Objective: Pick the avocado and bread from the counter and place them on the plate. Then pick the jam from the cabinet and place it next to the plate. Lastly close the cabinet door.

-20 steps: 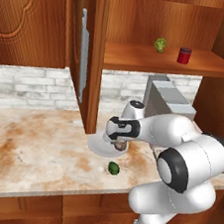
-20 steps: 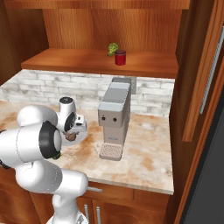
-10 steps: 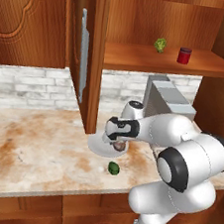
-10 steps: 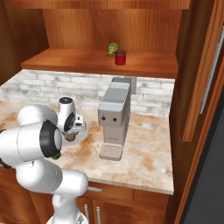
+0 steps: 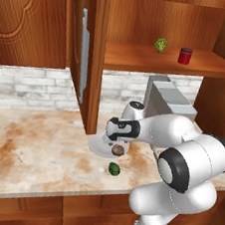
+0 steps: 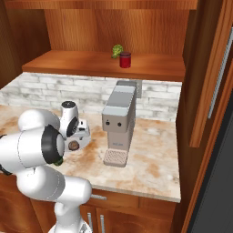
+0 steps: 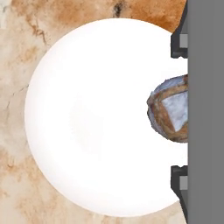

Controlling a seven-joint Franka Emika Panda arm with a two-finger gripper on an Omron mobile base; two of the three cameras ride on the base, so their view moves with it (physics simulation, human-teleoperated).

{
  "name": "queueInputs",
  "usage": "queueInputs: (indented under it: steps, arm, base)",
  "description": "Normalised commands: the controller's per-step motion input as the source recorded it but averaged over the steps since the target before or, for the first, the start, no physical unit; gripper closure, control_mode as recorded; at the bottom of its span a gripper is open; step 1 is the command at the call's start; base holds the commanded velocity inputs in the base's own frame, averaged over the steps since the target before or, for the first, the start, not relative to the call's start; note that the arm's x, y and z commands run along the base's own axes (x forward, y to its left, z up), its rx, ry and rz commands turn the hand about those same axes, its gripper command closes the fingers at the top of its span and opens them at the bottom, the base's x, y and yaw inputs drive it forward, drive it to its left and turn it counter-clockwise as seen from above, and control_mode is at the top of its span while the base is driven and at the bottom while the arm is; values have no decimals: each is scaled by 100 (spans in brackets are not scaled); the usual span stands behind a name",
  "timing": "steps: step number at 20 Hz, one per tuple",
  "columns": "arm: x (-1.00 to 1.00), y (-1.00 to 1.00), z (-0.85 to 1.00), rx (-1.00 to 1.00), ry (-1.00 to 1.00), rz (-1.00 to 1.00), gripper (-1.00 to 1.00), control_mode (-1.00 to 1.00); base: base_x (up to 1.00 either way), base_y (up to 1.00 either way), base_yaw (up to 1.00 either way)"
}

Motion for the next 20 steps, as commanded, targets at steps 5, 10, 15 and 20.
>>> queueInputs:
  steps: [5,10,15,20]
  arm:
    - [-1,0,0,0,0,1,-100,-100]
    - [-11,0,0,0,0,1,-100,-100]
    - [-46,0,0,0,-4,0,-100,-100]
    - [-65,0,4,0,-6,0,-100,-100]
  base:
    - [0,0,0]
    - [0,0,0]
    - [0,0,0]
    - [0,0,0]
